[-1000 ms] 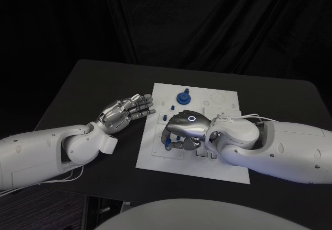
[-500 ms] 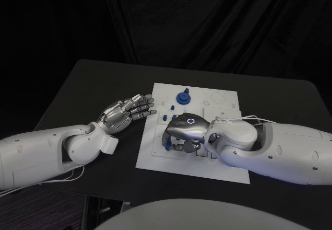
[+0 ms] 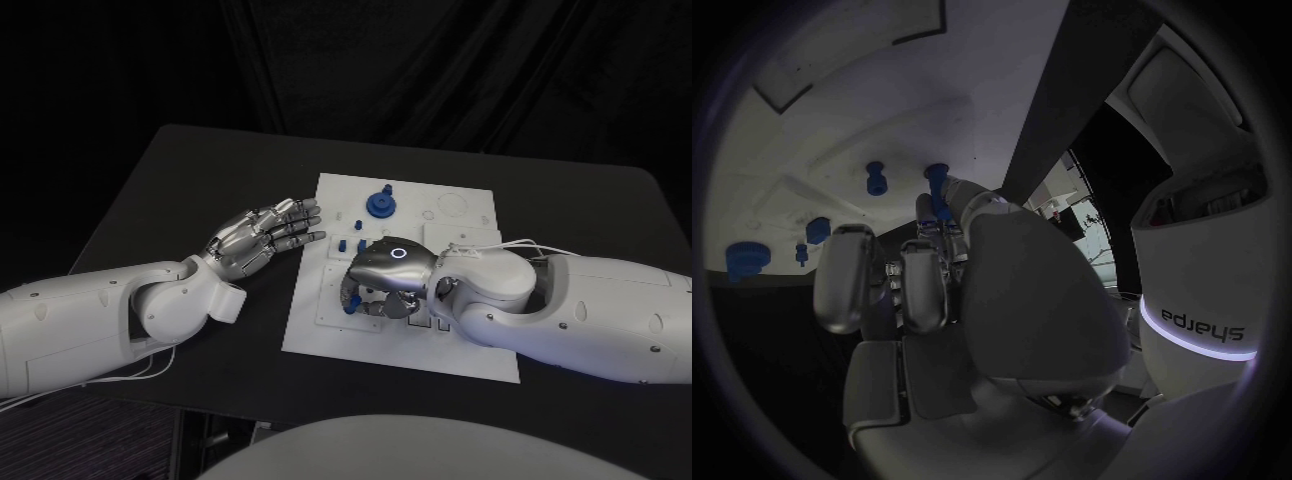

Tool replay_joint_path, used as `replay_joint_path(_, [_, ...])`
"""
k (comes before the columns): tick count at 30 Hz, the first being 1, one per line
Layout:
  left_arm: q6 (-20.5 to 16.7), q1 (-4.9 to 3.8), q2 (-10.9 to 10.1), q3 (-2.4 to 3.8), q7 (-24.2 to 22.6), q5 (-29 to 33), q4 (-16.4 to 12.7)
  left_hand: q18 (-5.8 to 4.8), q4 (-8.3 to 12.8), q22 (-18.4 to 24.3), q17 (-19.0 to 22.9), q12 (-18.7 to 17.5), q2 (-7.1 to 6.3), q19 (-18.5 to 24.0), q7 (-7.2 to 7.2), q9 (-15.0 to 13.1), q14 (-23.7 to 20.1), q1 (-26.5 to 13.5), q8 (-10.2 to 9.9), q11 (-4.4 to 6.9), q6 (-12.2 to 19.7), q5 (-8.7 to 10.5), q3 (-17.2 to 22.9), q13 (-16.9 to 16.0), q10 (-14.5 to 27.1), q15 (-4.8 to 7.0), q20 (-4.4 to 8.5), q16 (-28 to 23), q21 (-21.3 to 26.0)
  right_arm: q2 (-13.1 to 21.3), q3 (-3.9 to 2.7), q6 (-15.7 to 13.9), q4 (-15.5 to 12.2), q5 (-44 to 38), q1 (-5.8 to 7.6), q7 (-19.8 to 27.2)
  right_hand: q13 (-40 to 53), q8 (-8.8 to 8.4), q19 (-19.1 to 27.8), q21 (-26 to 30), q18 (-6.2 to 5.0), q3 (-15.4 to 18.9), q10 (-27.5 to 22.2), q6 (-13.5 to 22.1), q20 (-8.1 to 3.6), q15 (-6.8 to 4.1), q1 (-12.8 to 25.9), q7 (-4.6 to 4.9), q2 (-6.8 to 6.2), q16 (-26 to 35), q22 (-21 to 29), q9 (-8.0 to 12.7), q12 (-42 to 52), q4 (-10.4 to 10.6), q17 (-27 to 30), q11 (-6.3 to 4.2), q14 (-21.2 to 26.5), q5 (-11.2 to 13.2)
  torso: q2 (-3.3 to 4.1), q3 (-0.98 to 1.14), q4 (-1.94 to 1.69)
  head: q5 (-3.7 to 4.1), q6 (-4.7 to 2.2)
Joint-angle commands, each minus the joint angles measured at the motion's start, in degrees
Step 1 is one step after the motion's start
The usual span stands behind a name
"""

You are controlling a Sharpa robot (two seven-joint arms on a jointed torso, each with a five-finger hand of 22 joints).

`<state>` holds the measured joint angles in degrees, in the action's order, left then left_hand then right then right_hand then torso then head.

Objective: Assemble the parts on the task board

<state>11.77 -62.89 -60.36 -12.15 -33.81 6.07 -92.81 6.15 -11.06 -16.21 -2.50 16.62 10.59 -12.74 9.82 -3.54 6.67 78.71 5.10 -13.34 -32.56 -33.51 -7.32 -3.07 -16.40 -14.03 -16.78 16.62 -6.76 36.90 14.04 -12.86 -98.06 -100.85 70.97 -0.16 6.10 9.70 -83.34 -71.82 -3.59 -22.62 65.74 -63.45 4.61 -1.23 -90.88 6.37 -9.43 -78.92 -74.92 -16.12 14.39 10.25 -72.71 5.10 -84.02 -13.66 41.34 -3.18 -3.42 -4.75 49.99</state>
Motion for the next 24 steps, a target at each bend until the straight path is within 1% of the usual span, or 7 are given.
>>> replay_joint_path(1, [0.8,0.13,0.1,0.04,-0.2,0.1,-0.1,0.17,0.1,0.0,0.0,0.3,0.39,-0.1,4.10,-0.1,0.1,-0.1,0.3,-0.23,0.2,-0.20,0.1,0.0,-0.2,-0.26,0.02,0.2,-0.2,-0.2,0.02,1.2,0.3,-0.5,-0.19,-0.4,0.6,-0.24,0.4,0.4,-0.42,-0.3,3.0,0.1,-0.23,-0.44,-0.7,0.12,0.11,0.2,-9.7,0.0,0.3,-0.2,0.0,-2.47,-1.4,-0.1,-0.01,-0.02,0.11,-0.11,0.01])
replay_joint_path(9, [0.9,0.17,0.1,0.04,0.0,0.1,-0.1,0.15,0.1,-0.1,0.0,0.3,0.40,-0.1,4.09,-0.1,0.2,-0.1,0.3,-0.23,0.1,-0.21,0.1,0.0,-0.2,-0.28,0.02,0.2,-0.3,-0.8,0.02,1.0,0.8,-0.5,-0.61,-0.1,0.6,-0.28,0.4,0.4,-0.43,-0.3,2.9,0.2,-0.23,-0.42,-0.7,0.15,0.10,0.3,-9.7,0.0,0.3,-0.2,0.1,-2.44,-1.4,-0.1,-0.04,0.01,0.04,0.03,0.01])
replay_joint_path(14, [0.9,0.20,0.1,0.04,0.1,0.1,0.0,0.14,0.1,-0.1,0.0,0.3,0.40,-0.1,4.09,-0.1,0.1,-0.1,0.3,-0.23,0.2,-0.22,0.2,0.0,-0.2,-0.29,0.02,0.2,-0.3,-1.1,0.02,0.7,1.0,-0.5,-0.85,0.3,0.7,-2.21,1.0,1.6,-0.59,-0.6,1.4,3.2,0.23,0.28,0.9,0.97,-0.05,0.9,-9.4,0.2,-1.0,-0.2,0.8,-1.61,-1.0,2.1,-0.07,0.00,-0.06,0.08,0.01])
replay_joint_path(15, [0.9,0.20,0.1,0.04,0.1,0.1,0.0,0.14,0.1,-0.1,0.0,0.3,0.40,-0.1,4.09,-0.1,0.1,-0.1,0.3,-0.23,0.2,-0.22,0.2,0.0,-0.2,-0.29,0.02,0.2,-0.3,-1.2,0.02,0.7,1.1,-0.5,-0.87,0.4,0.6,-3.68,1.4,2.5,-0.75,-0.1,0.0,5.6,0.52,0.65,2.2,1.24,-0.54,1.3,-9.2,0.7,-1.7,0.5,1.4,-1.26,-0.7,2.4,-0.07,0.00,-0.08,0.10,0.01])
replay_joint_path(18, [0.9,0.21,0.2,0.04,0.2,0.1,0.1,0.14,0.1,-0.1,0.0,0.3,0.41,-0.1,4.09,-0.1,0.1,0.0,0.3,-0.22,0.2,-0.24,0.2,0.0,-0.2,-0.29,0.02,0.2,-0.3,-1.3,0.02,0.8,1.2,0.0,-0.95,0.5,0.4,-6.06,1.7,3.2,-0.86,1.7,-3.1,10.2,1.25,1.51,5.9,0.02,-1.33,1.4,-9.0,1.8,-3.1,2.6,1.4,-0.28,-0.6,5.1,-0.04,-0.01,-0.02,0.14,0.01])
replay_joint_path(21, [0.8,0.23,0.2,0.04,0.2,0.1,0.1,0.13,0.2,-0.1,0.0,0.3,0.41,-0.1,4.09,-0.1,0.2,0.0,0.4,-0.22,0.1,-0.24,0.2,0.0,-0.2,-0.30,0.02,0.2,-0.3,-1.4,0.02,1.2,1.3,0.3,-0.98,0.3,0.4,-6.16,2.3,4.8,-1.12,3.3,-5.4,12.4,1.85,2.07,7.0,-0.43,-1.60,2.0,-8.5,2.4,-3.9,3.1,2.2,0.48,-0.2,6.3,-0.06,-0.04,0.02,0.09,0.01])
replay_joint_path(24, [0.8,0.25,0.1,0.04,0.2,0.1,0.1,0.13,0.2,-0.2,0.0,0.4,0.41,-0.2,4.09,-0.1,0.2,0.0,0.4,-0.22,0.1,-0.25,0.2,0.0,-0.2,-0.30,0.02,0.2,-0.3,-1.2,0.02,1.2,1.5,0.4,-1.00,-0.1,0.4,-6.02,3.5,8.0,-1.71,8.2,-11.0,17.3,2.94,3.09,7.8,-1.70,-1.23,3.1,-7.6,4.1,-5.1,3.6,3.7,1.69,0.8,8.8,-0.04,-0.04,-0.01,0.17,0.01])
